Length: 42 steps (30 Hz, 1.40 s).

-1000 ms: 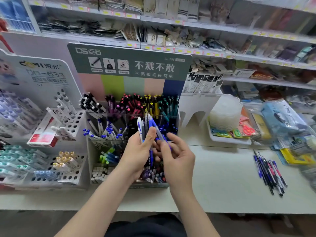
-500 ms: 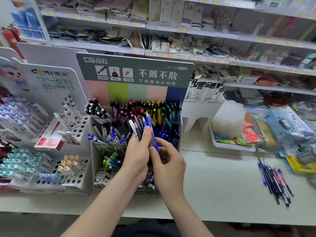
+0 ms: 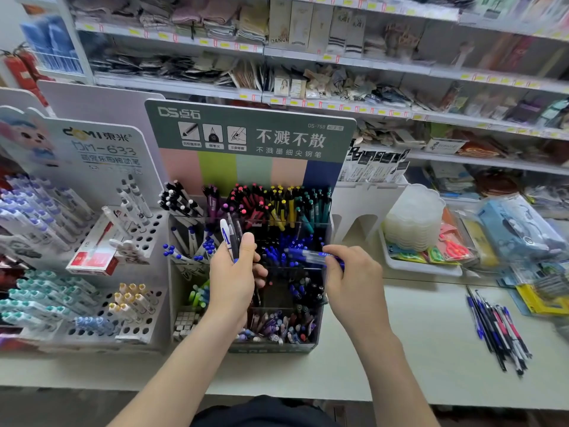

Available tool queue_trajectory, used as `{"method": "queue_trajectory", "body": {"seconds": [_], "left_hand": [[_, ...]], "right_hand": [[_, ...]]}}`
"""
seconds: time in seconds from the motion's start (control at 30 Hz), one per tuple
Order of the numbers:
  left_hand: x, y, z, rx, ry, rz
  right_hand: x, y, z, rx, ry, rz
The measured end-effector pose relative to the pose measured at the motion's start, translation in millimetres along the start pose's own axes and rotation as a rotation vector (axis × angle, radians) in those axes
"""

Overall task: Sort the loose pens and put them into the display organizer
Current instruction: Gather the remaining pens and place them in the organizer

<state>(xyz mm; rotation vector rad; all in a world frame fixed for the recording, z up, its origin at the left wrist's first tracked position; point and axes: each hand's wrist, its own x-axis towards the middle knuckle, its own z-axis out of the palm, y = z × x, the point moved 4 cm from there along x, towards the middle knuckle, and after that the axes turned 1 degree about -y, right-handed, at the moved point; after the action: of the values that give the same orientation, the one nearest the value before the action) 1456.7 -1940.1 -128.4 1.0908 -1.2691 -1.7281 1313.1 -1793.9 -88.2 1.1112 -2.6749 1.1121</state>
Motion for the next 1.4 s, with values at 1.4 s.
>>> {"method": "queue_trajectory", "body": {"seconds": [1.4], "left_hand": [[-11,7,-2,-0.165,-0.41,-0.212]], "right_hand": [[19,-20,68,-0.18,0.057,-0.358]]}}
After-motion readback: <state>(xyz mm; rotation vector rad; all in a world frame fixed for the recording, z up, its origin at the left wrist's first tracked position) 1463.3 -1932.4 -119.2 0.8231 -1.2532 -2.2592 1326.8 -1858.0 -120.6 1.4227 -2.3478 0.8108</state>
